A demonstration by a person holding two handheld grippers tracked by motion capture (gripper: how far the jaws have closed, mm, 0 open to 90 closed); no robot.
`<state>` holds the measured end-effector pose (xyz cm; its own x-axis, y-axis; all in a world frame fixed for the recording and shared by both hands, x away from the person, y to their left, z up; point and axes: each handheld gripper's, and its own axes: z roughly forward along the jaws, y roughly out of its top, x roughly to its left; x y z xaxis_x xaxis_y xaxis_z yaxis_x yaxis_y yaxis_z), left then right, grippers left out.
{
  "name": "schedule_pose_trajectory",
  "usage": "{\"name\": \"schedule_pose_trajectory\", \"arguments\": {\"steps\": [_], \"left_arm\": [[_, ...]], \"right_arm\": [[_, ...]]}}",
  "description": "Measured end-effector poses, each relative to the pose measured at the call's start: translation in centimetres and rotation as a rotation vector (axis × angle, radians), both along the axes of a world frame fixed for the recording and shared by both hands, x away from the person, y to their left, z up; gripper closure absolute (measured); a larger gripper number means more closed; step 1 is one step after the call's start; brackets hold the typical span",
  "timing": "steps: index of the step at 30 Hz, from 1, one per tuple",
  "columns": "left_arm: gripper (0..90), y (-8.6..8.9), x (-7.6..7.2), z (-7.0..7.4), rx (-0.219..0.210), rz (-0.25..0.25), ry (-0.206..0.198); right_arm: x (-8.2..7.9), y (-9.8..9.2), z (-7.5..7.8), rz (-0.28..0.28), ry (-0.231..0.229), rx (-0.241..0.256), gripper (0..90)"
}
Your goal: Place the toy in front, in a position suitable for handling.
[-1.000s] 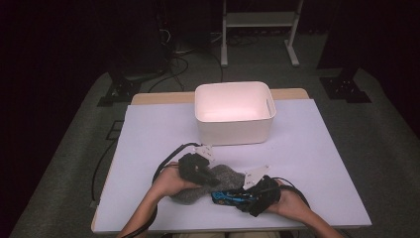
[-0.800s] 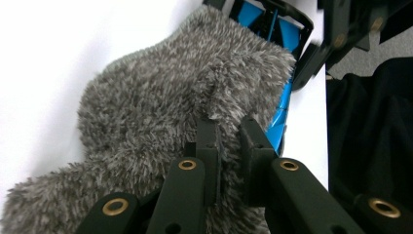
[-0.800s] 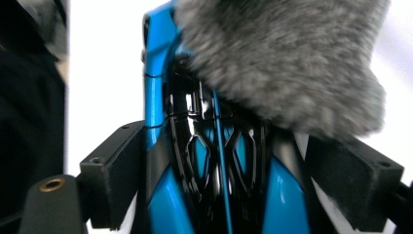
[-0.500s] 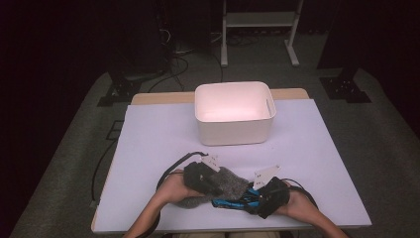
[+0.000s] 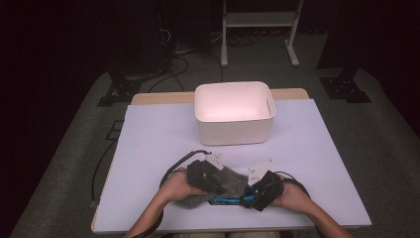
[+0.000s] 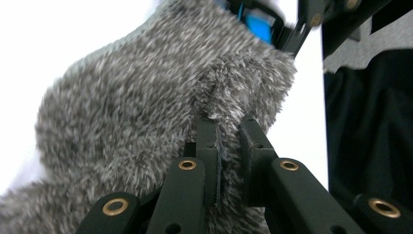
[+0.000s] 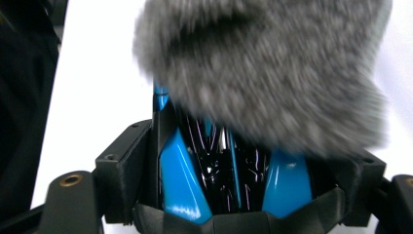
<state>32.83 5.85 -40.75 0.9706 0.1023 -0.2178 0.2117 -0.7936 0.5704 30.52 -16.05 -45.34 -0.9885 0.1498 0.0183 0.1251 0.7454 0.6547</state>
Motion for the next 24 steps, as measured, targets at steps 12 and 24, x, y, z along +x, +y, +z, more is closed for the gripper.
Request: {"name": "schedule_pose_trajectory", "arguments": {"steps": [12, 24], "left_arm": [[81.5, -1.8, -0.7, 0.5, 0.037, -0.063, -0.014], [81.4, 2.2, 0.4, -0.2, 0.103, 0.048, -0.012]], "right_arm": [[0.1, -0.3, -0.4, -0.018, 0.011, 0.067, 21.7], [-0.2, -0.6, -0.2, -0.022, -0.003, 0.037, 21.8]]}}
